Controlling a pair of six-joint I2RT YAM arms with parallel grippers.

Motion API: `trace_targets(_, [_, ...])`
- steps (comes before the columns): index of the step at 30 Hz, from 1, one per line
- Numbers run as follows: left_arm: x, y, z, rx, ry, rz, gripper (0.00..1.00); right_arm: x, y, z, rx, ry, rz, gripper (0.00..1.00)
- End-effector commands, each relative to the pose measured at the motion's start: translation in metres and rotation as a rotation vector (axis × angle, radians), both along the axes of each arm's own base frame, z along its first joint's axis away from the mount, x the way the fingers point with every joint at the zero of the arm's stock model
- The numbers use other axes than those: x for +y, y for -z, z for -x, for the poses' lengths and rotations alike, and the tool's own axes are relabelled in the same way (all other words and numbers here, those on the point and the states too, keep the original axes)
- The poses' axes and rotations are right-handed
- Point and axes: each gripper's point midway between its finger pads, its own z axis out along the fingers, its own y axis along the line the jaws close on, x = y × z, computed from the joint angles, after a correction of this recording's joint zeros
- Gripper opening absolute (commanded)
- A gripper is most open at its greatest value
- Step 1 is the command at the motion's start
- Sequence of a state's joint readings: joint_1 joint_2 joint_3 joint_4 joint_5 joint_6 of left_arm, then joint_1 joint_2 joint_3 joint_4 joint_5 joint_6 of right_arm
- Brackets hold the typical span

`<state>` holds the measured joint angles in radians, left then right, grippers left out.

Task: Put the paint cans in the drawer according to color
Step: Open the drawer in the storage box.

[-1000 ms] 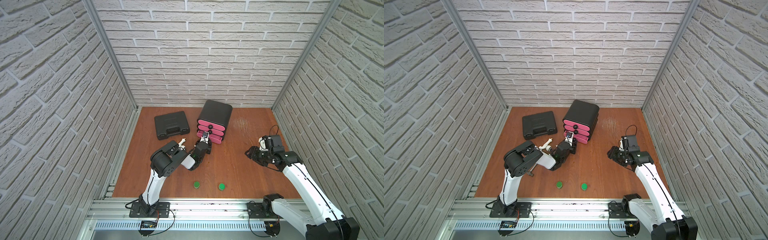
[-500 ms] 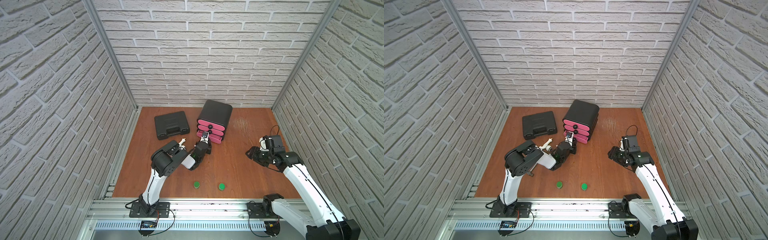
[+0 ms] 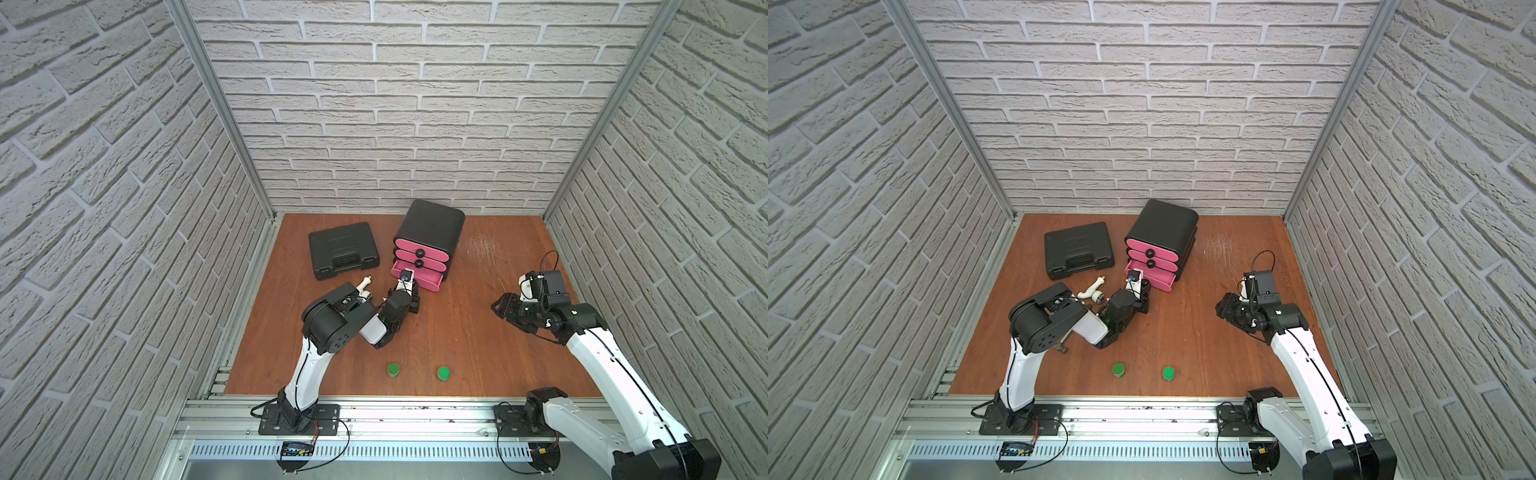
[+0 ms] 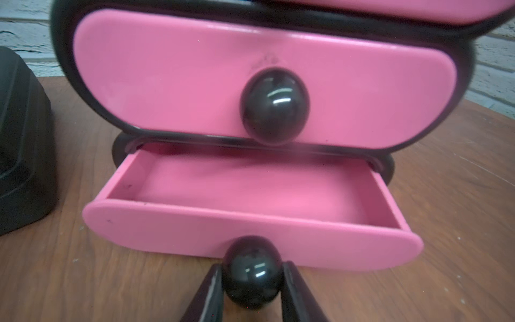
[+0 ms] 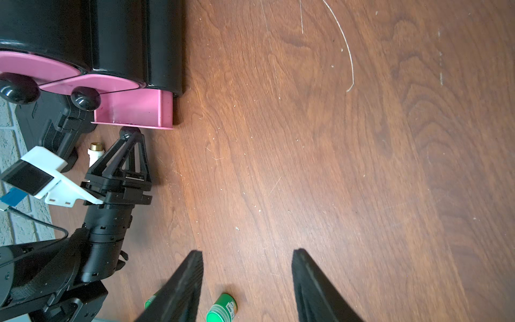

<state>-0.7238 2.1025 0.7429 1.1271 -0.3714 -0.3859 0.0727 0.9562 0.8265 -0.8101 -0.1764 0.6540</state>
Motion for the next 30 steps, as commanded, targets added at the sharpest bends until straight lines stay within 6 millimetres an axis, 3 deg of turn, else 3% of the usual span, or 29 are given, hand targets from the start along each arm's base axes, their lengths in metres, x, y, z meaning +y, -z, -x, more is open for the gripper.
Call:
trace_targets(1, [0.006,-0.023,0.003,-0.072,-0.036,0.03,0.25,-0.002,-0.012,-0.005,-0.045,-0.004,0.01,0.56])
trace_targets(15, [0.011,-0.02,0.023,-0.058,-0.031,0.028,0.28,0.005,-0.013,-0.005,-0.014,-0.082,0.011,0.56])
trace_targets(23, [0.01,-0.025,0.021,-0.067,-0.038,0.024,0.49,0.002,-0.015,-0.002,-0.008,-0.08,0.033,0.58])
trace_targets(30, [0.01,-0.039,0.031,-0.093,-0.007,-0.006,0.64,0.007,-0.012,0.008,0.008,-0.113,0.076,0.62])
